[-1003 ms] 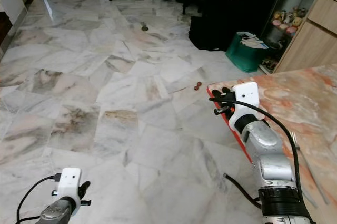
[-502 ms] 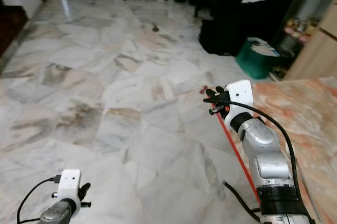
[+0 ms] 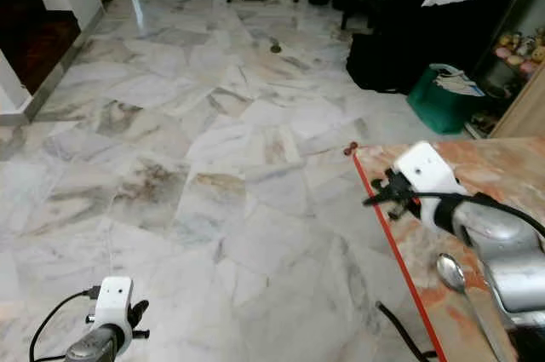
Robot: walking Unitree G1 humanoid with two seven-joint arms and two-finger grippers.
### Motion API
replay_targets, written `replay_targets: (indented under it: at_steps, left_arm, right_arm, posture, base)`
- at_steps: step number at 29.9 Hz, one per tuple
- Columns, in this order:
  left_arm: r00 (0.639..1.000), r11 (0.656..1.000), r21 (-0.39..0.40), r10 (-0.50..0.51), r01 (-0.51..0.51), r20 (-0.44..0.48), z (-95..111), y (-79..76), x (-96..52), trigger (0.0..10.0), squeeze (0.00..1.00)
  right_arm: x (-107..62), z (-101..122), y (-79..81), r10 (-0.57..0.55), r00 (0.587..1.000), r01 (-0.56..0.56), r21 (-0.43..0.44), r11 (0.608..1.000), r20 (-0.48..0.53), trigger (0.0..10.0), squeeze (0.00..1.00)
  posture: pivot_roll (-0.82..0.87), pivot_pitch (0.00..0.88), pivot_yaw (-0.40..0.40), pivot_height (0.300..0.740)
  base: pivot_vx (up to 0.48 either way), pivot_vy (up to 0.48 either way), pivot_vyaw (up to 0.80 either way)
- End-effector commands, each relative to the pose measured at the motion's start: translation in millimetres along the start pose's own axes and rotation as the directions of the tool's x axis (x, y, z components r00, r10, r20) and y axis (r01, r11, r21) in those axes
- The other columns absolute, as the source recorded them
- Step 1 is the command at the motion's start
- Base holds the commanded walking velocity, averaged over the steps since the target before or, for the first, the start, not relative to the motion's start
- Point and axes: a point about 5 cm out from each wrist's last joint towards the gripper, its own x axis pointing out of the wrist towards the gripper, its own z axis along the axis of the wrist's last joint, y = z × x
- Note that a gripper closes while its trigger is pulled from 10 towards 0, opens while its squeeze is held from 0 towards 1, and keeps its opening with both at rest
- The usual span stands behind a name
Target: Setting the table
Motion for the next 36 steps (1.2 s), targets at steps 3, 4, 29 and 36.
replay_targets:
  at_steps: [3,4,29,36]
  left_arm:
    - [1.0,1.0,-0.012,-0.005,0.004,-0.027,-6.2,0.0,-1.5,10.0,0.0]
    - [1.0,1.0,-0.009,-0.002,0.002,-0.026,-6.3,0.5,-1.6,10.0,0.0]
    - [0.995,0.999,-0.009,0.045,-0.046,-0.085,-21.9,11.0,-7.4,10.0,0.0]
    - [0.996,0.999,-0.007,0.036,-0.037,-0.086,-22.4,10.1,-7.5,10.0,0.0]
  right_arm:
    - [-0.4,-0.3,-0.9,-0.042,0.999,0.04,0.045,0.998,0.033,10.0,0.0]
    - [5.0,10.9,2.3,-0.073,0.985,0.059,0.091,0.994,0.156,10.0,0.0]
    - [52.1,40.3,44.7,-0.383,0.795,0.118,0.5,0.858,0.47,10.0,0.0]
    - [54.2,41.9,45.4,-0.394,0.789,0.129,0.499,0.857,0.472,10.0,0.0]
  posture:
    - [0.07,0.0,-0.021,0.727]
    - [0.07,0.0,-0.02,0.727]
    - [0.1,0.0,-0.041,0.727]
    - [0.1,0.0,-0.042,0.727]
  base:
    - [0.0,0.0,0.0]
    - [0.0,0.0,0.0]
    - [0.0,0.0,0.0]
    - [0.0,0.0,0.0]
